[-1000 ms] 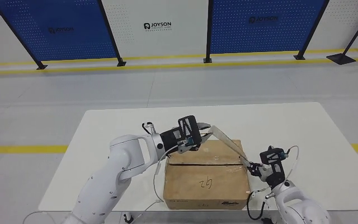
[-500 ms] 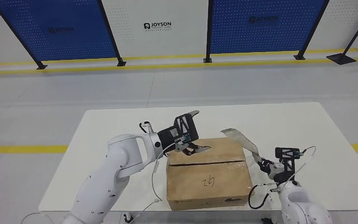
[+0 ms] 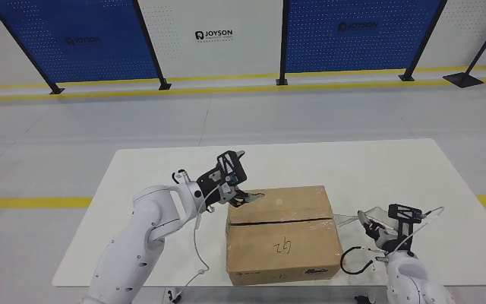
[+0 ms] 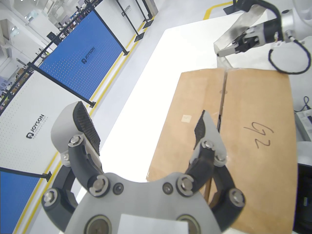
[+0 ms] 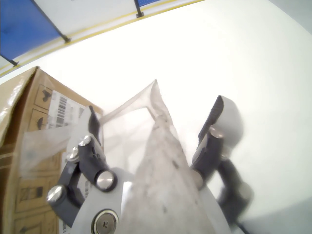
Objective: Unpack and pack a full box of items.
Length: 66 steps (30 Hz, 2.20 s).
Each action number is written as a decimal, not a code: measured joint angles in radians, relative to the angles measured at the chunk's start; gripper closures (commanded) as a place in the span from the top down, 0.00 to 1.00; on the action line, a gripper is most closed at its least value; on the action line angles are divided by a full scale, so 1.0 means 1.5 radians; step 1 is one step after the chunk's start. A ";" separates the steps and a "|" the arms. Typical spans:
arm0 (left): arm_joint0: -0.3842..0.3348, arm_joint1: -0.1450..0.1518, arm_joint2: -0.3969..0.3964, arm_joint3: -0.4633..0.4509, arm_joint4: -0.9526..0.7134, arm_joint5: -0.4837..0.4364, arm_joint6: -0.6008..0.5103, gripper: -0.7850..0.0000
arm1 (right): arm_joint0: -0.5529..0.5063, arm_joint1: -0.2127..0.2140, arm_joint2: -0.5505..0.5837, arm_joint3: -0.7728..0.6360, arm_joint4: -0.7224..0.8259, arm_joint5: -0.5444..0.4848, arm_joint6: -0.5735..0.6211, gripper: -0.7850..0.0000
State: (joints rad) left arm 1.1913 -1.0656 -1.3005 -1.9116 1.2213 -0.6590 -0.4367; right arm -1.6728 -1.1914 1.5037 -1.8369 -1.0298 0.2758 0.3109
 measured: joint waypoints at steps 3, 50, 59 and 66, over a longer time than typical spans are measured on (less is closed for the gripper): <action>0.027 0.005 -0.024 0.007 0.000 0.004 -0.009 1.00 | -0.001 0.001 0.024 0.010 0.002 0.005 0.001 1.00; 0.117 0.025 -0.094 -0.017 0.020 0.008 0.000 1.00 | -0.037 0.040 0.241 -0.086 0.018 -0.514 0.075 1.00; 0.146 0.029 -0.137 -0.010 0.073 0.081 -0.009 1.00 | -0.007 0.041 0.171 -0.032 0.462 -0.493 0.277 1.00; 0.175 0.034 -0.188 -0.004 0.076 0.086 -0.006 1.00 | 0.020 0.050 0.142 -0.003 0.744 -0.430 0.470 1.00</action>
State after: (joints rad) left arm 1.4534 -1.0145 -1.5831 -1.9172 1.3358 -0.5294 -0.4451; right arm -1.6435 -1.1166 1.7162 -1.8419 0.0856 -0.3685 1.0162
